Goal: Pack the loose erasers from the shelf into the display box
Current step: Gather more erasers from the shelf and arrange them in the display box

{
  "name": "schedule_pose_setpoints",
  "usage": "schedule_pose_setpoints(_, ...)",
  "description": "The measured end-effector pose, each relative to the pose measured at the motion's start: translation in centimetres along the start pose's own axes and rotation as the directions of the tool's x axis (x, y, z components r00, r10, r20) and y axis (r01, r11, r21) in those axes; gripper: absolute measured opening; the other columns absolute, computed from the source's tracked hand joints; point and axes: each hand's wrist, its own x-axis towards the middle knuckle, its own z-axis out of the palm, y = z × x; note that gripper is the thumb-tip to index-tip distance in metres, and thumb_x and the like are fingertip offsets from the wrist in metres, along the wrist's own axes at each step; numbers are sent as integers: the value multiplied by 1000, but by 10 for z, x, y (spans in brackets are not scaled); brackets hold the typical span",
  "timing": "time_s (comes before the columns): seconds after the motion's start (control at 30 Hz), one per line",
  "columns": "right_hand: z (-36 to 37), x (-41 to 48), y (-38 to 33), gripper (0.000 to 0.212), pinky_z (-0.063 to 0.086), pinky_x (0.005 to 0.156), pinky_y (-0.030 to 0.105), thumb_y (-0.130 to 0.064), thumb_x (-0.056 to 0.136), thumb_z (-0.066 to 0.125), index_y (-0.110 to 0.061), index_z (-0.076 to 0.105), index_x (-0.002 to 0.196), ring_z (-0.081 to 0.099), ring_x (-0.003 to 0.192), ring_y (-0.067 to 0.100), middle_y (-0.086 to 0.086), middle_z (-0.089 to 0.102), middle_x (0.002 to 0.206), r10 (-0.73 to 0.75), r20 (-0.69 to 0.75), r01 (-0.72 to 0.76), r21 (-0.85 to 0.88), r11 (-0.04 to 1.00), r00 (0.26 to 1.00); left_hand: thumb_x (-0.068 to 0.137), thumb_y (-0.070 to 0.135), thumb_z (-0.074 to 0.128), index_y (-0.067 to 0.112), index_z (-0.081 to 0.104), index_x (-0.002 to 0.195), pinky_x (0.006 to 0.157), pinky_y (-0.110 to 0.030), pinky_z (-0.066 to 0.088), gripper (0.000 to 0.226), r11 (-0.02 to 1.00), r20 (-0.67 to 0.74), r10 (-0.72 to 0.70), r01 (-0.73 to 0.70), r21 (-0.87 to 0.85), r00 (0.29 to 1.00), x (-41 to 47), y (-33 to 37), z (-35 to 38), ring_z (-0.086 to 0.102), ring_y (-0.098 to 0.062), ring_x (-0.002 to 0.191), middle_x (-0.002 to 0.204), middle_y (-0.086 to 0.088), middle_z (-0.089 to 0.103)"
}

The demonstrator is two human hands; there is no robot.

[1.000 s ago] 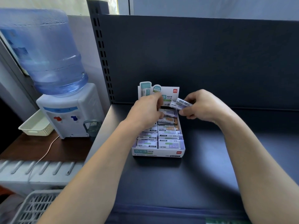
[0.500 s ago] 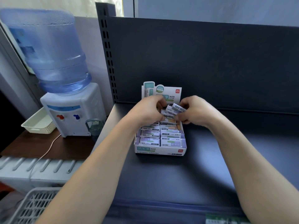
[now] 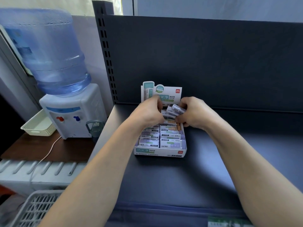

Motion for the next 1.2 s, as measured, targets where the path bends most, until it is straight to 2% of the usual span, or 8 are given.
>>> schedule_pose_setpoints(0.27, 2, 2, 1, 25, 58, 64, 39, -5, 74, 73, -16, 50, 71, 69, 71, 29, 6, 62, 79, -12, 1, 12, -25, 1000, 1000, 76, 12, 60, 13, 46, 112, 96, -41, 42, 38, 989, -64, -65, 73, 130, 996, 0, 7, 9, 49, -30, 112, 115, -8, 54)
schedule_pose_setpoints(0.4, 2, 2, 1, 26, 56, 61, 36, -6, 74, 73, -17, 50, 71, 67, 68, 27, 5, 61, 79, -14, 3, 14, -22, 1000, 1000, 77, 16, 61, 17, 47, 112, 85, -35, 28, 38, 974, -89, -83, 100, 205, 993, -1, 6, 9, 39, -27, 112, 118, -6, 49)
schedule_pose_setpoints(0.57, 1, 5, 3, 18, 60, 63, 36, -3, 74, 74, -10, 58, 80, 68, 67, 26, 8, 65, 83, 1, 21, -1, 21, 1000, 1000, 71, 15, 66, 21, 55, 98, 85, -34, 32, 30, 990, -70, -79, 86, 110, 994, -2, 0, 5, 42, -24, 104, 103, -2, 57)
schedule_pose_setpoints(0.67, -1, 6, 6, 18, 57, 57, 30, -2, 73, 76, -5, 61, 83, 65, 64, 20, 8, 65, 81, 2, 44, -5, 89, 996, 999, 68, 22, 76, 21, 62, 85, 85, -37, 48, 22, 997, -3, -44, 44, -68, 999, -2, -8, -3, 57, -23, 95, 90, 0, 64)
schedule_pose_setpoints(0.77, -5, 7, 8, 19, 57, 59, 28, -6, 74, 78, -12, 60, 72, 65, 62, 18, 7, 66, 77, 5, 51, -11, 120, 993, 999, 81, 13, 70, 13, 70, 93, 70, -22, 49, 12, 966, 4, -16, 17, -257, 1000, -5, -14, -10, 60, -13, 80, 86, 1, 66)
schedule_pose_setpoints(0.87, -6, 8, 10, 16, 58, 65, 31, -9, 75, 78, -13, 62, 73, 66, 62, 19, 8, 68, 77, 6, 41, -11, 115, 993, 999, 83, 12, 68, 15, 71, 102, 72, -19, 46, 19, 977, -71, 35, -50, -209, 997, -3, -16, -6, 59, -8, 81, 88, 6, 65)
schedule_pose_setpoints(1.0, -6, 9, 11, 14, 60, 67, 33, -10, 76, 77, -14, 64, 77, 66, 63, 20, 7, 69, 79, 10, 16, -12, 114, 993, 1000, 76, 16, 73, 17, 66, 118, 94, -31, 50, 42, 989, 0, 40, -40, -141, 999, -2, -14, -4, 62, -13, 100, 112, 3, 67)
schedule_pose_setpoints(1.2, -1, 6, 8, 17, 51, 54, 22, -5, 79, 73, -18, 67, 89, 61, 64, 14, 3, 67, 81, -47, 61, 39, 125, 991, 997, 84, 16, 65, 16, 69, 112, 88, -30, 51, 28, 995, 18, 98, -98, -35, 995, -1, -10, -11, 62, -14, 96, 107, 2, 68)
